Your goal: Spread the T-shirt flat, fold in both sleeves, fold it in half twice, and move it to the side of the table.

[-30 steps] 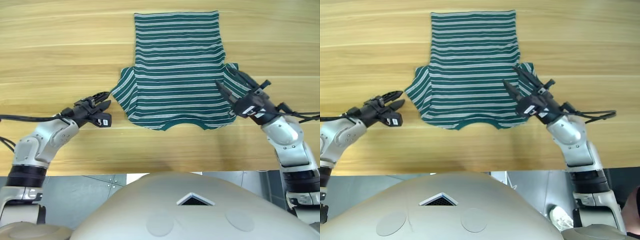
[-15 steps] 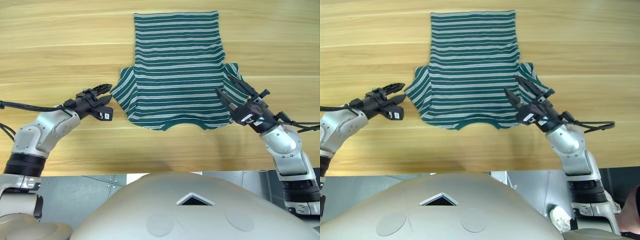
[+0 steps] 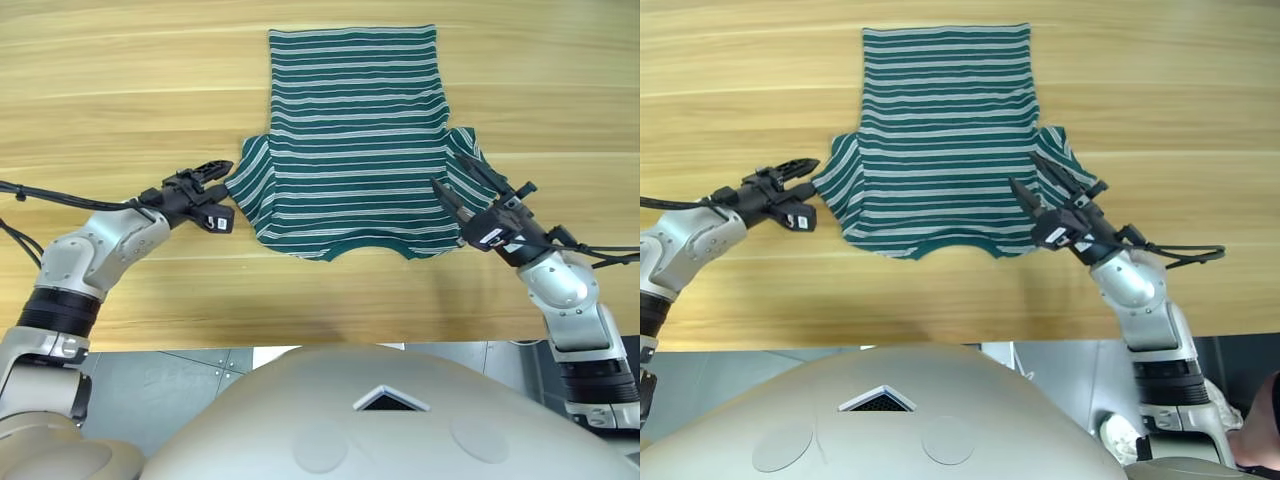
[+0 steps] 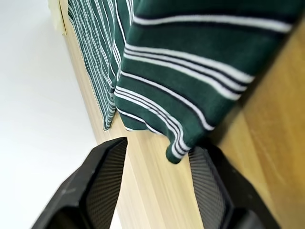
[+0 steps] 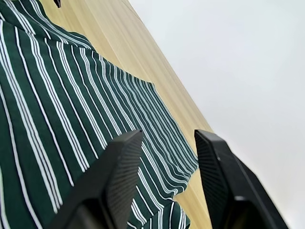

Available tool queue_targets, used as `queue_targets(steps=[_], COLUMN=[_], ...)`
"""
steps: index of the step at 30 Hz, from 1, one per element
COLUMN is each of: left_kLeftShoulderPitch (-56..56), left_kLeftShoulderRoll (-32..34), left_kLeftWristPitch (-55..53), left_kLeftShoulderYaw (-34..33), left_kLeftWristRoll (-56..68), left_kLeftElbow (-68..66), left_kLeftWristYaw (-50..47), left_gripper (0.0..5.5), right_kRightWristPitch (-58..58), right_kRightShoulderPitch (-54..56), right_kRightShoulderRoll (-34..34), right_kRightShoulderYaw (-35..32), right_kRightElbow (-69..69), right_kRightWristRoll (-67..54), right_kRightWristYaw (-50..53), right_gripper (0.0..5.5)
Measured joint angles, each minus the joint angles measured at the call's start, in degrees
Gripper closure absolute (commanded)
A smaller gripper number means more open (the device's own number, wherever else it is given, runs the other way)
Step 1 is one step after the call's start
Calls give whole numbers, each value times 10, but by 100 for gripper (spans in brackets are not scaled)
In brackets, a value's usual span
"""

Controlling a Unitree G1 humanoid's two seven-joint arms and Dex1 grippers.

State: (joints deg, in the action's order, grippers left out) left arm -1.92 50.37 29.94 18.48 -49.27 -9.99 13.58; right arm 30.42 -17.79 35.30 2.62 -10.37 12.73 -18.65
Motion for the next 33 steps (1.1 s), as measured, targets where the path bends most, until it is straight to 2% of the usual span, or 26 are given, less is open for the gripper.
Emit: queue_targets(steps=[5,11,18,25,33], left_kLeftShoulderPitch=[-1,-4,-21,-24,21], left_kLeftShoulderRoll=[3,3,2,2,-12], left_kLeftWristPitch=[-1,-4,-22,-30,-19], left_kLeftShoulderYaw=[9,16,25,25,12], left_kLeftWristRoll=[1,1,-11,-8,34], left_kLeftElbow=[6,-5,-39,-41,18], left_kLeftWristYaw=[0,0,-17,-21,-46], left_gripper=[317,434,544,549,549], right_kRightWristPitch=[0,0,0,7,11], right_kRightShoulderPitch=[1,3,4,4,4], right_kRightShoulderRoll=[-1,-1,-2,-2,-2], right_kRightShoulderYaw=[-1,-1,-1,-1,-1], right_kRightElbow=[1,9,11,15,17], right_kRightWristRoll=[0,0,0,0,3], right_kRightWristYaw=[0,-1,-1,-1,-2], right_gripper=[348,348,348,348,348])
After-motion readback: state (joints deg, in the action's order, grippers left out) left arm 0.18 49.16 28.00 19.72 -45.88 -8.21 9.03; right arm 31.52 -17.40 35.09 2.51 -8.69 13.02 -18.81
